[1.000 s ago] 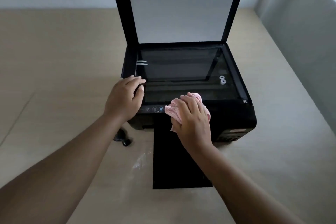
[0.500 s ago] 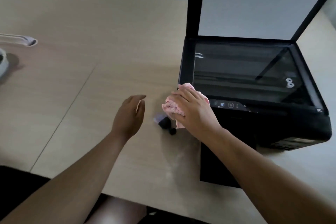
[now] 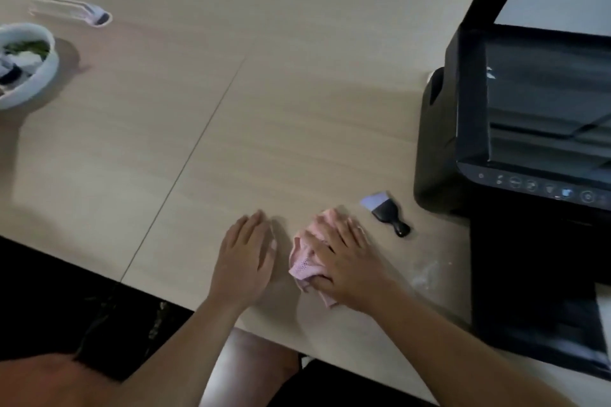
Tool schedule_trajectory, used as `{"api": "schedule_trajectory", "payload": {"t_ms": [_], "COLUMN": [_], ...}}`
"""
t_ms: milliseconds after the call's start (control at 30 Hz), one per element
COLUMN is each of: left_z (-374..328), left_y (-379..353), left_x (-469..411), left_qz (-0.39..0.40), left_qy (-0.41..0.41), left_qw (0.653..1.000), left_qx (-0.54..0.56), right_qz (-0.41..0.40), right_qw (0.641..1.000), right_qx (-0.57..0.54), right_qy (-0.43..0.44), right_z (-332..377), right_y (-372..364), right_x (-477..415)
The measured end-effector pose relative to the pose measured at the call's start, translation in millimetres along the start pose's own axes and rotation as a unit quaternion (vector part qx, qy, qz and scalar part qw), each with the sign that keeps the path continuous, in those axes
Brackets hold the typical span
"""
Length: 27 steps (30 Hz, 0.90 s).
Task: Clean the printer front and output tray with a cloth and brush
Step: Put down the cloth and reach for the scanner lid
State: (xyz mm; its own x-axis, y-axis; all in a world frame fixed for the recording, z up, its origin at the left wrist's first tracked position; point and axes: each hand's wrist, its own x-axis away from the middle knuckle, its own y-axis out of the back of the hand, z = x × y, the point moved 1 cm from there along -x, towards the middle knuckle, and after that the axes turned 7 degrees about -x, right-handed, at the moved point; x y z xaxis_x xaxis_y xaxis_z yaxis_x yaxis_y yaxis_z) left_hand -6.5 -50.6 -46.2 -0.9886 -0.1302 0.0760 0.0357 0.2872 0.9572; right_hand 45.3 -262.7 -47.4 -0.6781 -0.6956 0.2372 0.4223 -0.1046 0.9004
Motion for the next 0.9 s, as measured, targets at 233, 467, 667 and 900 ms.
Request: {"api": "schedule_trajectory", "payload": {"t_ms": [233,467,667,900], "left_z": [-35,-174,-327,-455], "left_y": [34,117,207,257], "left_x": [-63,-164,-228,-288], "left_qz": [-0.040,-0.184,-0.300,-0.185], "left_qy": [-0.117,-0.262,-0.323,-0.289], "left_qw": [0.992,0.946,0.897,0.935], "left_qx": [0.010,0.053,0.029,-0.087], "right_qz": [-0.020,-0.293,-0.478,-0.359], "right_qw": [0.977,0.940,0.861,0.888], "right_qx": [-0.211,-0.158,-0.012,0.064], "right_qy": [-0.039,-0.072,-0.174,-0.280], "right_z": [-4,-81,-206,-298], "right_y": [89,270,418,497], "right_x": [16,76,137,142]}}
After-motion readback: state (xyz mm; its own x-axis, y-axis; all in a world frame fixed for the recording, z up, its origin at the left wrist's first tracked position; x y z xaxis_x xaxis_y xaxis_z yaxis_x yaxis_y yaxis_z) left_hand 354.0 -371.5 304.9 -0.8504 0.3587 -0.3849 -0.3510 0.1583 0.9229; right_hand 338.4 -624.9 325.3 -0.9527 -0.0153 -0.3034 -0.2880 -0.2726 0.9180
